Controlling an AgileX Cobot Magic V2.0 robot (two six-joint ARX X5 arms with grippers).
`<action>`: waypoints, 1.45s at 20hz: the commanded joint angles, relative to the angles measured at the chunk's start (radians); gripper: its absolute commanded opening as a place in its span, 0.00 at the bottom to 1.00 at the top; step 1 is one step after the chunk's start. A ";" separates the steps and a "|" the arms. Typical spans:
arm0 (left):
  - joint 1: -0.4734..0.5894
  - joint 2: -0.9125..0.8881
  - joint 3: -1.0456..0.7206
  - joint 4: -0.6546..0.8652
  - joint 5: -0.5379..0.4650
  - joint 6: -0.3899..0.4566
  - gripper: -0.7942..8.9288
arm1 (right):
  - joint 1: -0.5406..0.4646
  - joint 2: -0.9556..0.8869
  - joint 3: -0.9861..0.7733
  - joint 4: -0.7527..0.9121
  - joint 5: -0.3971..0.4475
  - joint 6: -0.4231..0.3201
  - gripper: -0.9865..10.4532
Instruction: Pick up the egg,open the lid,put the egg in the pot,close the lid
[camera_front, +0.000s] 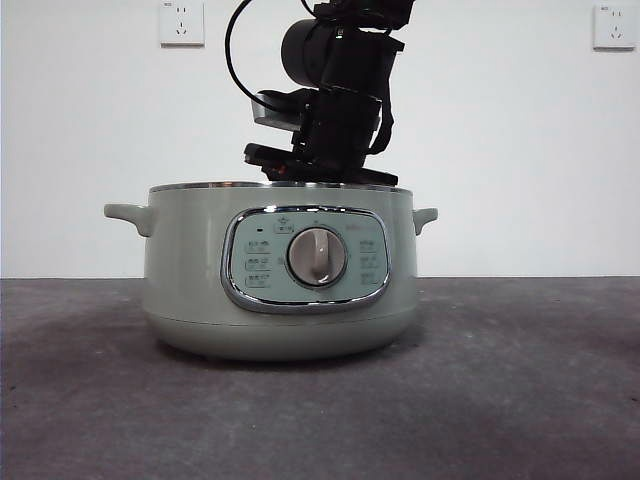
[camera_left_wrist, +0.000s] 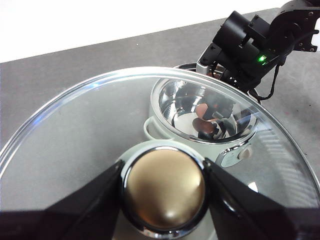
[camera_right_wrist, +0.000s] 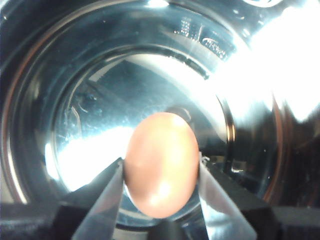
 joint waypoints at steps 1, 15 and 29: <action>0.004 -0.008 0.007 0.045 0.007 0.005 0.07 | 0.003 0.023 -0.001 -0.004 0.004 -0.010 0.07; -0.010 -0.008 0.007 0.045 0.007 0.006 0.07 | 0.003 0.011 -0.045 -0.010 0.003 -0.001 0.50; -0.069 0.072 0.007 0.102 0.015 0.006 0.07 | 0.001 -0.464 0.014 -0.050 0.016 0.039 0.50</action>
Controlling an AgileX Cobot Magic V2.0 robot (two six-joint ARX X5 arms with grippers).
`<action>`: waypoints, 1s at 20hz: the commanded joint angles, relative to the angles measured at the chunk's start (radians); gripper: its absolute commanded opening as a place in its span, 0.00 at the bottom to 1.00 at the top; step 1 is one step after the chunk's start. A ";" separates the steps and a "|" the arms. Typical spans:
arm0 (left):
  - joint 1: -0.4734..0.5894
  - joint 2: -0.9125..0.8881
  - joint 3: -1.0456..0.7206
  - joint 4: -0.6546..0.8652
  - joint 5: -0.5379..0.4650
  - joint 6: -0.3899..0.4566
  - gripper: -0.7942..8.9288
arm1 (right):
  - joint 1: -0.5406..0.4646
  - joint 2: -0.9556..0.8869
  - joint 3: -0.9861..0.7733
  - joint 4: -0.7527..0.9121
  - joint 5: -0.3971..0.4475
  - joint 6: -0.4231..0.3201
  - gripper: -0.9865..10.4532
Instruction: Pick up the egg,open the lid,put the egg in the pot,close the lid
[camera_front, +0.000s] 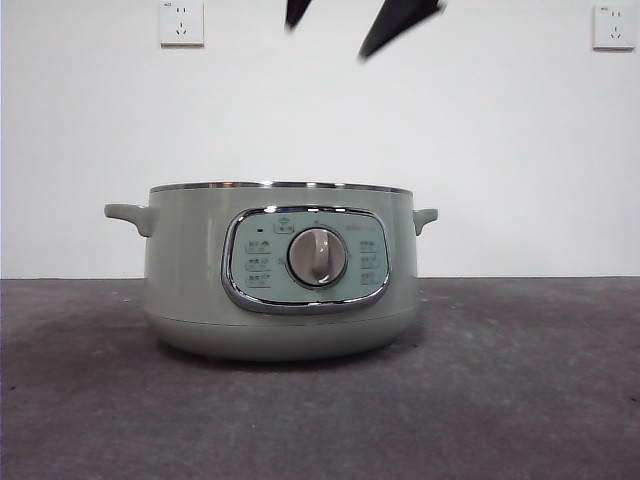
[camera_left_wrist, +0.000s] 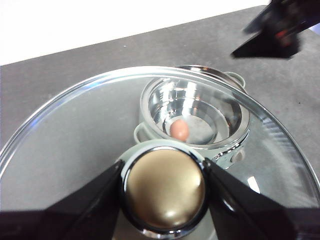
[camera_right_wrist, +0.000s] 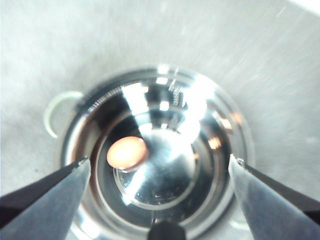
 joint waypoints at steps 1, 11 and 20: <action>-0.025 0.036 0.007 0.067 0.028 0.015 0.07 | 0.003 -0.071 0.002 -0.048 0.021 0.013 0.50; -0.174 0.323 0.007 0.329 0.053 0.024 0.07 | 0.003 -0.340 0.001 -0.314 0.021 0.003 0.50; -0.289 0.622 0.007 0.585 0.011 0.031 0.07 | 0.003 -0.614 -0.001 -0.396 0.021 0.036 0.50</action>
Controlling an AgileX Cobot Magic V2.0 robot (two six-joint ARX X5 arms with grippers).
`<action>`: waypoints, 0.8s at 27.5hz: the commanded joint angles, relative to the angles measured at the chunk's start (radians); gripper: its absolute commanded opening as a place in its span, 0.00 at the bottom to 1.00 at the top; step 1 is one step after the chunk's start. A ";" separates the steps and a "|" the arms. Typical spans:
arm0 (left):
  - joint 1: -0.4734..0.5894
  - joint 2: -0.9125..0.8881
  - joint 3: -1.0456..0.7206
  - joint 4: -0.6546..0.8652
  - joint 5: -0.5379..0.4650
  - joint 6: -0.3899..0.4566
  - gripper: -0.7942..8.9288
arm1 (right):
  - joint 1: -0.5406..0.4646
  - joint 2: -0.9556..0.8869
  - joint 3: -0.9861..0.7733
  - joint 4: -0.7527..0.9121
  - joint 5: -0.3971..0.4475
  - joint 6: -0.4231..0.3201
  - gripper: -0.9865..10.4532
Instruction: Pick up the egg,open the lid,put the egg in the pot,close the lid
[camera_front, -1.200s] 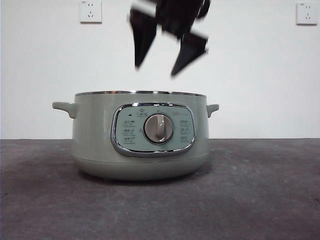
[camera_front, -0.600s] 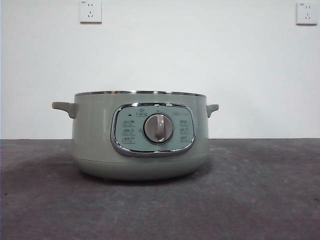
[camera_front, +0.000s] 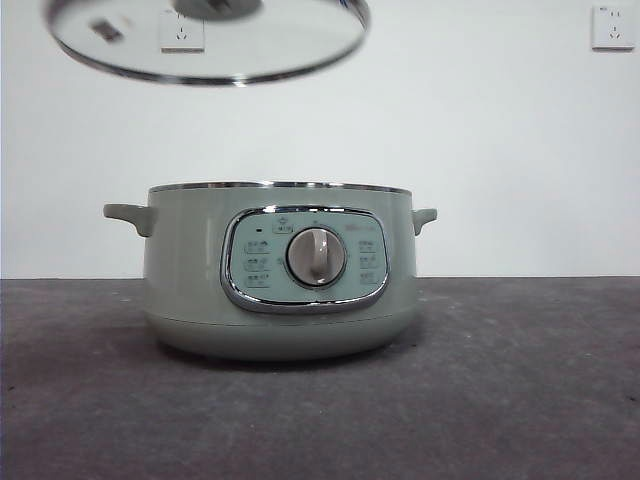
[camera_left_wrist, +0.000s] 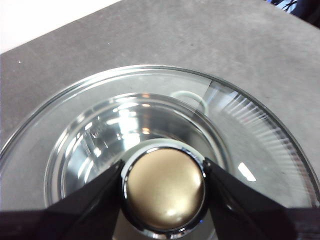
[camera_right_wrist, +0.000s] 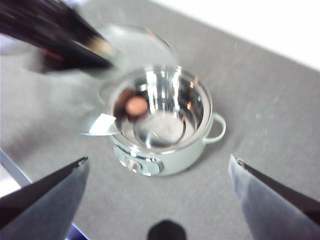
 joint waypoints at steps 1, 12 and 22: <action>-0.010 0.050 0.007 0.095 0.000 0.012 0.07 | 0.001 -0.054 -0.002 -0.024 0.004 0.026 0.50; -0.025 0.236 0.007 0.216 -0.014 0.012 0.07 | 0.001 -0.214 -0.024 -0.024 0.008 0.069 0.50; -0.044 0.315 0.007 0.261 -0.065 0.012 0.07 | 0.001 -0.295 -0.139 -0.024 0.031 0.078 0.50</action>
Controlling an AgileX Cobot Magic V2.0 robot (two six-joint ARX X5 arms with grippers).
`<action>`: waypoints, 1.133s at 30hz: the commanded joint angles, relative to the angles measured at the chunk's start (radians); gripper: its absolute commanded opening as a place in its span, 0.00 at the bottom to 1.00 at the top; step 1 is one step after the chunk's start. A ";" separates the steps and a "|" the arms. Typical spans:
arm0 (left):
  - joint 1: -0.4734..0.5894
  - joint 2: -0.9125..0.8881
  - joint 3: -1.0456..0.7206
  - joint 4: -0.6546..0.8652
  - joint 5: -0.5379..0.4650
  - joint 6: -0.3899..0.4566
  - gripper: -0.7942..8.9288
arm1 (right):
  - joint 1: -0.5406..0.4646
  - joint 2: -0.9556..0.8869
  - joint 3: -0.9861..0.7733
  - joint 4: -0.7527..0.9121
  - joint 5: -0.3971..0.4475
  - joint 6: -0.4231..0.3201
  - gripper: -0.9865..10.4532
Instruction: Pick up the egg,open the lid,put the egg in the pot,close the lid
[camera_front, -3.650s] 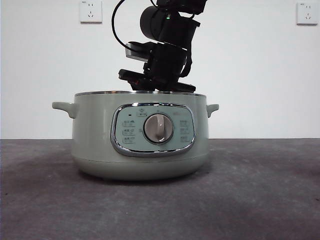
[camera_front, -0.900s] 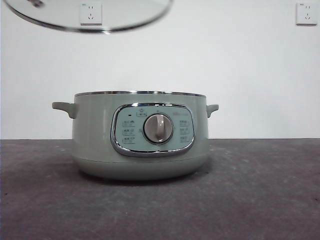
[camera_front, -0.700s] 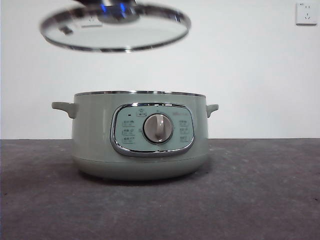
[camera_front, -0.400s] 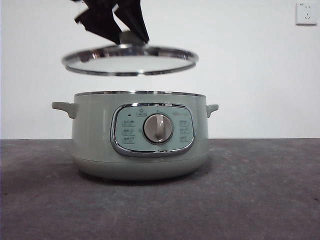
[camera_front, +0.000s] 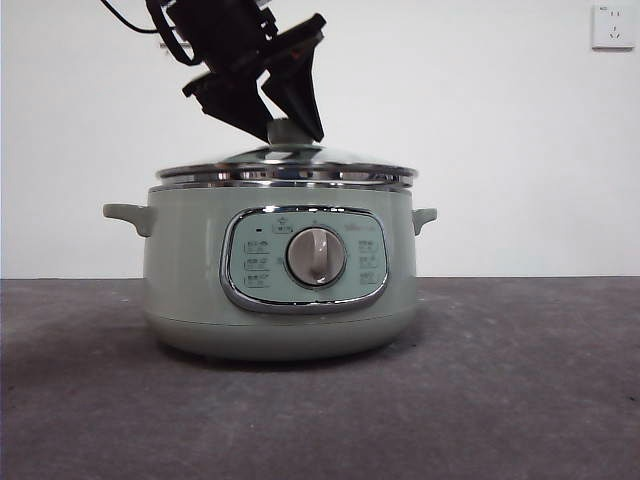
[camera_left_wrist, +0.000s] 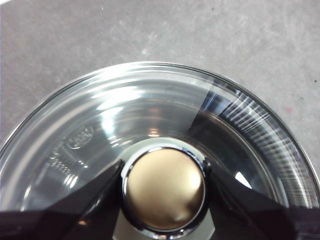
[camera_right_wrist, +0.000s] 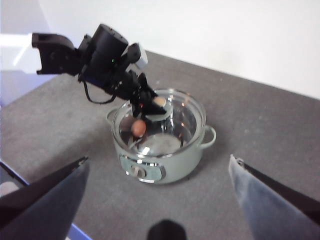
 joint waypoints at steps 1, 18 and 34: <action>-0.003 0.002 0.007 0.046 -0.014 0.012 0.07 | 0.001 -0.019 -0.038 -0.024 0.005 0.016 0.50; -0.003 0.017 0.007 0.007 -0.037 0.012 0.07 | 0.001 -0.043 -0.092 -0.024 0.016 0.015 0.50; -0.003 0.017 0.007 -0.056 -0.036 0.019 0.07 | 0.001 -0.043 -0.092 -0.024 0.039 0.015 0.50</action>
